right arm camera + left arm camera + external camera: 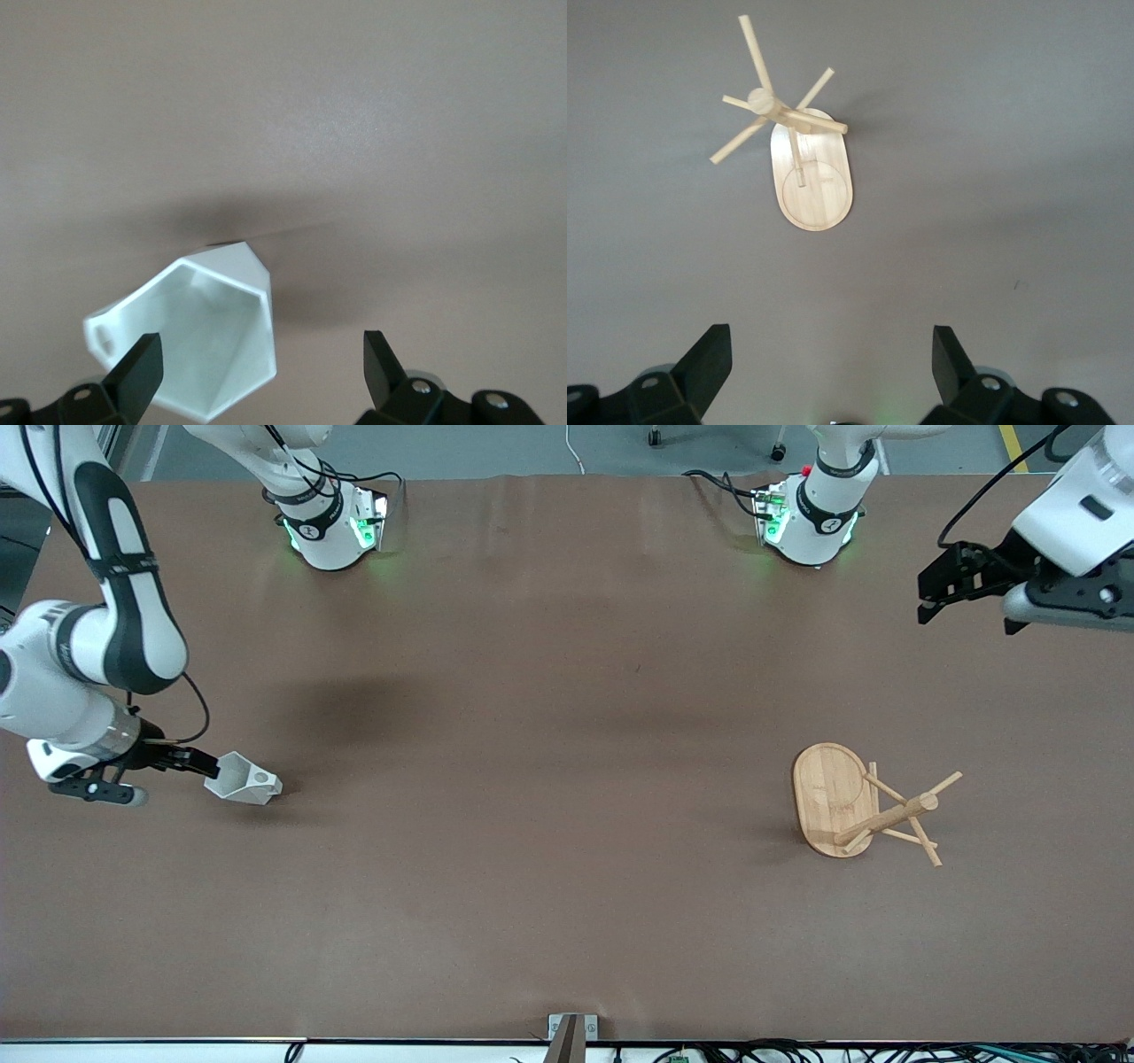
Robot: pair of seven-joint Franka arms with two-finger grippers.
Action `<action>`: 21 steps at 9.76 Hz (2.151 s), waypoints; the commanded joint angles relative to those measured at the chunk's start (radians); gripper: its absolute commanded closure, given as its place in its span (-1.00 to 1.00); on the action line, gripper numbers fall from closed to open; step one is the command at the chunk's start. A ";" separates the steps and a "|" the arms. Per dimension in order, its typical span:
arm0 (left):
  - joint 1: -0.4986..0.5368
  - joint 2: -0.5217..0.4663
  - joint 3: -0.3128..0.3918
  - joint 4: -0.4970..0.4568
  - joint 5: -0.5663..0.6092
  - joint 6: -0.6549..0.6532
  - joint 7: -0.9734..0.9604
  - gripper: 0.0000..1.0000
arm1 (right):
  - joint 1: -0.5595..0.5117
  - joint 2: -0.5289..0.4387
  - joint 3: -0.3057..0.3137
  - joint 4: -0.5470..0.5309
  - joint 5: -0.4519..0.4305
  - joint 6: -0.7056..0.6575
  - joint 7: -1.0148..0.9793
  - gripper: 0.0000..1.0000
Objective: Hang cup on rack
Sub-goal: 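Reach the right gripper down to the white cup and grasp it, then lift the white cup with the right gripper while the left gripper approaches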
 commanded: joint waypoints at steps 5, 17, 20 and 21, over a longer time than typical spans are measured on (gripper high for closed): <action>0.016 0.042 -0.048 -0.010 0.019 0.000 -0.012 -1.00 | -0.016 0.054 0.012 -0.050 0.004 0.129 -0.025 -0.50; 0.005 0.077 -0.043 0.064 0.016 0.014 0.011 -1.00 | 0.030 0.021 0.018 0.286 0.028 -0.352 -0.013 0.99; -0.018 0.080 -0.083 0.079 -0.001 0.031 0.016 -1.00 | 0.039 -0.010 0.085 0.436 0.181 -0.616 -0.018 0.99; -0.030 0.082 -0.109 0.078 -0.031 0.052 0.014 -1.00 | 0.042 -0.016 0.111 0.424 0.347 -0.634 -0.019 0.99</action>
